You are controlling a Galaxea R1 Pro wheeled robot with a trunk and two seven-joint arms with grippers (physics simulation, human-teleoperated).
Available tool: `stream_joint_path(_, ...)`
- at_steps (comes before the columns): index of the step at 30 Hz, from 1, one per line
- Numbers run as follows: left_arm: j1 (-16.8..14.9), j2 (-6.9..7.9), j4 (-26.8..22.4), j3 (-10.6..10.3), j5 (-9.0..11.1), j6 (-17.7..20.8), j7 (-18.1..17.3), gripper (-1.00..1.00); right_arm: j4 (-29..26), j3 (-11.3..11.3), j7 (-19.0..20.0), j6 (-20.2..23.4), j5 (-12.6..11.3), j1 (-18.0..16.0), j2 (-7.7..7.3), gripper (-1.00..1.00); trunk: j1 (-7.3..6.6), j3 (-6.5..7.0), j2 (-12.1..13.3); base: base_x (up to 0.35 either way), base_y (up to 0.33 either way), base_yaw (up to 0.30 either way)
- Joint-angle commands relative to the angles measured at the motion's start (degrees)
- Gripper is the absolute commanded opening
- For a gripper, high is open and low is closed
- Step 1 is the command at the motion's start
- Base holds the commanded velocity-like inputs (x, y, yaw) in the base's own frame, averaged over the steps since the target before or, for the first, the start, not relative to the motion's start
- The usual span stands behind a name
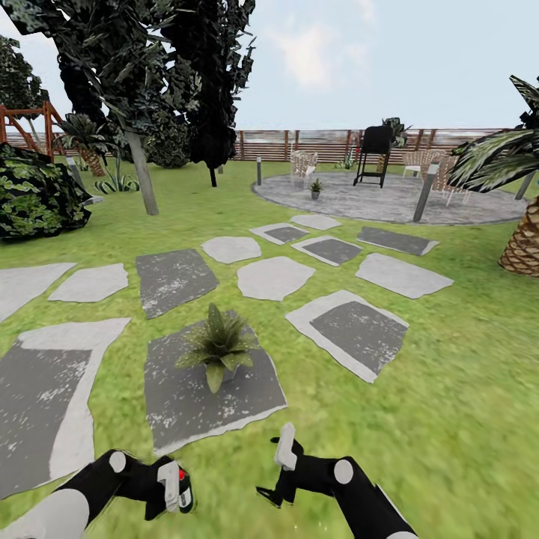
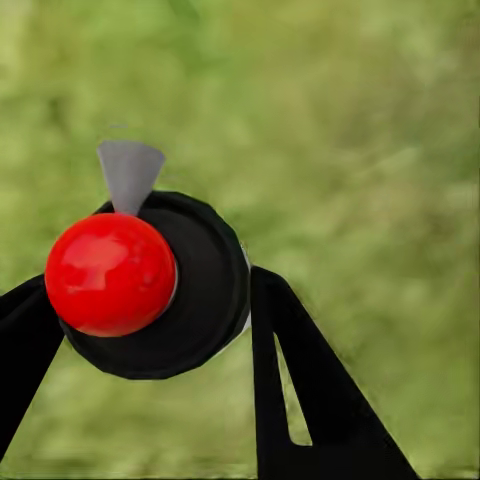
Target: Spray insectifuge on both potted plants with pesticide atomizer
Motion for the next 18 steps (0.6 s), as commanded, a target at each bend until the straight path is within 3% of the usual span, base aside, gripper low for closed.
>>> stream_joint_path(1, 0.0, 0.77, 0.1, 0.7, -0.2, -0.2, 0.1, -1.0, 0.1, -0.1, -2.5, -0.3, 0.5, 0.0, 0.04, 1.0, -0.01, -0.05, 0.0, 0.0, 0.0, 0.0)
stream_joint_path(3, 0.7, 2.02, 0.3, 2.7, 1.6, -0.1, 2.7, -1.0, 0.6, 0.0, -11.3, -0.2, 0.6, 0.0, -0.37, 1.0, -0.01, -0.05, 0.0, 0.0, 0.0, 0.0)
stream_joint_path(4, 1.4, 2.15, 0.3, 4.1, 2.7, -0.1, 4.2, -1.0, 0.9, 0.0, -14.2, -0.2, 0.6, 0.0, -1.38, 1.0, -0.01, -0.05, 0.0, 0.0, 0.0, 0.0)
stream_joint_path(5, 2.8, 2.24, 0.3, 6.8, 4.9, -0.2, 6.9, -1.0, 2.7, 0.1, -18.4, -0.1, 0.5, 0.0, -3.07, 1.0, -0.01, -0.05, 0.0, 0.0, 0.0, 0.0)
stream_joint_path(7, 5.0, 2.29, 0.3, 10.4, 8.1, -0.3, 10.0, -1.0, 8.4, -0.6, -24.9, -0.1, 0.1, 0.0, -4.75, 1.0, -0.01, -0.05, 0.0, 0.0, 0.0, 0.0)
stream_joint_path(11, 9.2, 2.29, 0.3, 18.1, 15.7, -0.3, 16.0, -1.0, 25.7, -8.7, -44.1, -0.4, -3.4, 0.1, -6.38, 1.0, -0.01, -0.05, 0.0, 0.0, 0.0, 0.0)
stream_joint_path(13, 12.0, 2.22, 0.4, 22.8, 20.3, -0.7, 22.8, -1.0, 31.7, -11.1, -52.4, -2.0, -5.3, 0.1, -7.3, 1.0, -0.01, -0.05, 0.0, 0.0, 0.0, 0.0)
stream_joint_path(14, 12.9, 2.15, 0.4, 23.9, 21.5, -0.9, 25.2, -1.0, 32.6, -11.5, -54.0, -2.9, -6.1, 0.1, -7.48, 1.0, -0.01, -0.05, 0.0, 0.0, 0.0, 0.0)
stream_joint_path(15, 14.5, 2.03, 0.5, 25.1, 23.0, -1.1, 29.3, -1.0, 33.4, -11.8, -55.8, -4.1, -8.5, 0.1, -8.13, 1.0, -0.01, -0.05, 0.0, 0.0, 0.0, 0.0)
stream_joint_path(18, 16.4, 1.75, 1.9, 26.1, 24.7, -1.3, 36.1, -1.0, 34.1, -12.0, -57.2, -5.1, -14.8, 0.1, -9.48, 1.0, -0.01, -0.05, 0.0, 0.0, 0.0, 0.0)
